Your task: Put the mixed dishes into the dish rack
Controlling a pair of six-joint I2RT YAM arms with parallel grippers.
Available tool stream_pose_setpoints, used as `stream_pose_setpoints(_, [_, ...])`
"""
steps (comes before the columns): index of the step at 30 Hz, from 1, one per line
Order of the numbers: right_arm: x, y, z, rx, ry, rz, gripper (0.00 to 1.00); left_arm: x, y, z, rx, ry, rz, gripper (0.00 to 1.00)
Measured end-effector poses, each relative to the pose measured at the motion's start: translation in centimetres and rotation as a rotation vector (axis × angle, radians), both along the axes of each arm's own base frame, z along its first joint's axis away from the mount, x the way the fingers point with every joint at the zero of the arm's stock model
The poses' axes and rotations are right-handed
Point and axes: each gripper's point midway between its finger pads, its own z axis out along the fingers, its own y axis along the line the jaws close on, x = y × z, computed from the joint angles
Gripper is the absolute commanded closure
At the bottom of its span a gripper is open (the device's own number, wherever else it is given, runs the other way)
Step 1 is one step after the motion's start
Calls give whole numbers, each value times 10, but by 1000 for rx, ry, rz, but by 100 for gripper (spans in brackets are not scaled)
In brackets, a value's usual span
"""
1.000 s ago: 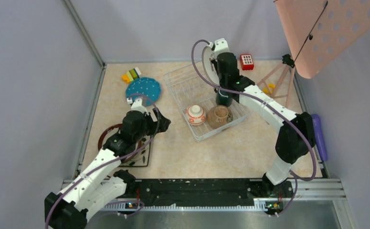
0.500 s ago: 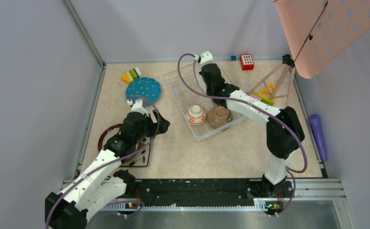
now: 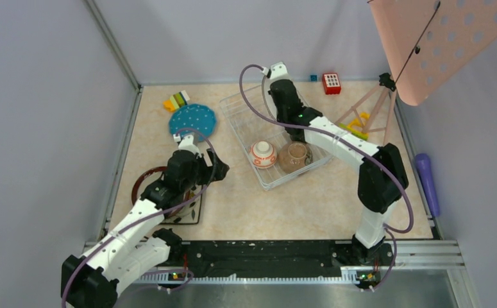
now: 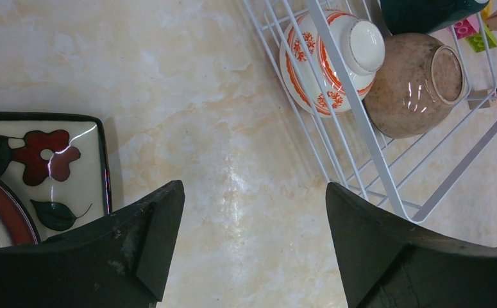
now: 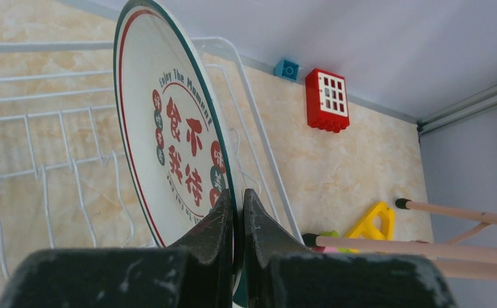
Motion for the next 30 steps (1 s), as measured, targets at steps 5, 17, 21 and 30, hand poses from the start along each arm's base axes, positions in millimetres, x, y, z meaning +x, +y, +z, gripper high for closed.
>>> stream_pose_setpoints(5, [4, -6, 29, -3, -43, -35, 100, 0, 0, 1, 0, -2, -1, 15])
stream_pose_setpoints(17, [-2, -21, 38, -42, -57, -72, 100, -3, -1, 3, -10, -4, -8, 15])
stream_pose_setpoints(21, [-5, -22, 20, -59, -30, -71, 100, -3, -1, 3, -11, -2, -12, 15])
stream_pose_setpoints(30, [-7, -7, -22, -33, 72, -12, 32, -3, -3, -3, -5, 19, -20, 13])
